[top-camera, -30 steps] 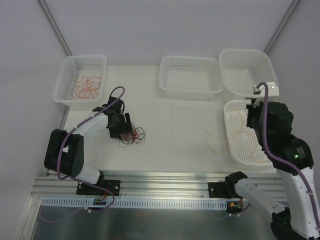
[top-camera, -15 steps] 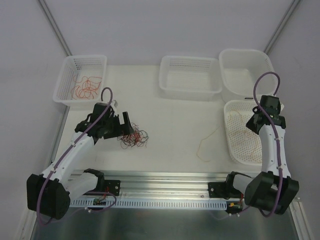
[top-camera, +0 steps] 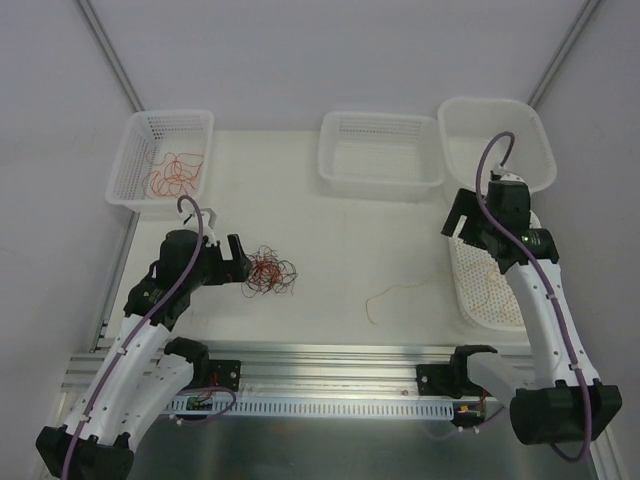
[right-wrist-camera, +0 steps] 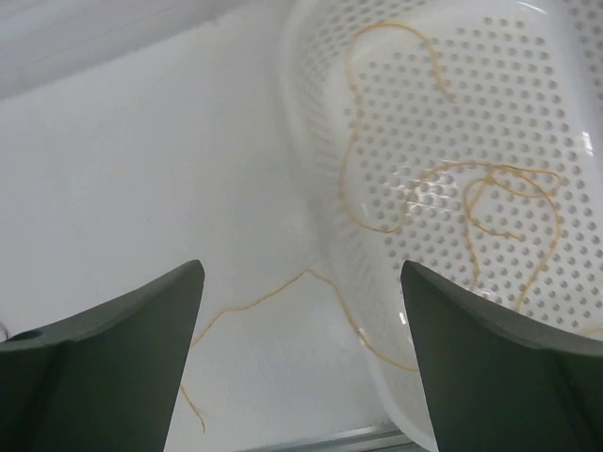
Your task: Untangle the cables
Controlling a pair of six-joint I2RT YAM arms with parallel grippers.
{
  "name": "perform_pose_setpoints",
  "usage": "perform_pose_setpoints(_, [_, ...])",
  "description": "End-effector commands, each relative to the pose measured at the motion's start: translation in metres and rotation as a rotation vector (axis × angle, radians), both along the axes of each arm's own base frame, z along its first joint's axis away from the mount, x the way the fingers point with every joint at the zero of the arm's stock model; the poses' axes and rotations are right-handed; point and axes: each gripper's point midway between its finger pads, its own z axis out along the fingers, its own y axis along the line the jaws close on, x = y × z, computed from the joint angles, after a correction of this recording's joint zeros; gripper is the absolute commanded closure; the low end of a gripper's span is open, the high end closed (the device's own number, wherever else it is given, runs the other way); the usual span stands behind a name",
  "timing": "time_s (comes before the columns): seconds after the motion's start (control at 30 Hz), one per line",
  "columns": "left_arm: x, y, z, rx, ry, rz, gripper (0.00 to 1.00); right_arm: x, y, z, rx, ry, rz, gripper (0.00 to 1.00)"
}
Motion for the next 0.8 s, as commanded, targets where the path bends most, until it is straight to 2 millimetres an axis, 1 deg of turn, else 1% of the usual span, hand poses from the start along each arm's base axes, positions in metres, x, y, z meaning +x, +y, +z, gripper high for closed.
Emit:
perform_pose_setpoints(0.0, [0.010,0.016,-0.002,0.069,-0.028,0.063,0.01,-0.004,0.054,0.016,0.014,-0.045,0.262,0.10])
perform_pose_setpoints(0.07, [0.011,0.018,-0.004,0.079,-0.025,0.073,0.01,-0.011,0.080,0.001,0.052,0.011,0.397,0.10])
perform_pose_setpoints(0.1, [0.011,0.019,-0.004,0.084,-0.024,0.075,0.01,-0.019,0.103,-0.004,0.088,0.029,0.514,0.11])
perform_pose_setpoints(0.13, [0.011,0.019,-0.004,0.085,-0.023,0.075,0.01,-0.027,0.113,-0.017,0.098,0.069,0.572,0.11])
perform_pose_setpoints(0.17, [0.012,0.020,-0.005,0.088,-0.021,0.077,0.01,-0.032,0.122,-0.024,0.102,0.098,0.616,0.12])
perform_pose_setpoints(0.2, [0.013,0.021,-0.005,0.092,-0.023,0.081,0.01,-0.040,0.136,-0.036,0.084,0.147,0.669,0.13])
perform_pose_setpoints(0.27, [0.013,0.021,-0.006,0.098,-0.020,0.083,0.01,-0.053,0.151,-0.055,0.081,0.222,0.709,0.14])
perform_pose_setpoints(0.3, [0.013,0.022,-0.006,0.100,-0.019,0.086,0.01,-0.063,0.169,-0.066,0.073,0.266,0.774,0.15])
perform_pose_setpoints(0.37, [0.013,0.023,-0.008,0.105,-0.014,0.087,0.01,-0.074,0.185,-0.078,0.063,0.310,0.809,0.16])
perform_pose_setpoints(0.4, [0.014,0.024,-0.008,0.107,-0.013,0.091,0.01,-0.083,0.195,-0.088,0.040,0.339,0.848,0.19])
perform_pose_setpoints(0.43, [0.014,0.024,-0.009,0.107,-0.010,0.094,0.01,-0.087,0.202,-0.099,0.046,0.377,0.843,0.20])
perform_pose_setpoints(0.47, [0.014,0.024,-0.009,0.107,-0.008,0.096,0.01,-0.091,0.208,-0.106,0.064,0.402,0.816,0.23])
perform_pose_setpoints(0.53, [0.014,0.023,-0.009,0.107,-0.007,0.094,0.01,-0.102,0.217,-0.124,0.033,0.447,0.820,0.27])
perform_pose_setpoints(0.57, [0.014,0.024,-0.010,0.109,-0.004,0.095,0.01,-0.105,0.220,-0.129,0.035,0.459,0.800,0.32])
perform_pose_setpoints(0.63, [0.014,0.025,-0.009,0.109,-0.007,0.100,0.01,-0.112,0.224,-0.140,0.006,0.478,0.789,0.37])
perform_pose_setpoints(0.67, [0.014,0.025,-0.010,0.108,-0.007,0.103,0.01,-0.118,0.229,-0.146,0.012,0.498,0.781,0.41])
perform_pose_setpoints(0.77, [0.014,0.025,-0.009,0.108,-0.011,0.104,0.01,-0.129,0.230,-0.158,-0.016,0.547,0.791,0.47])
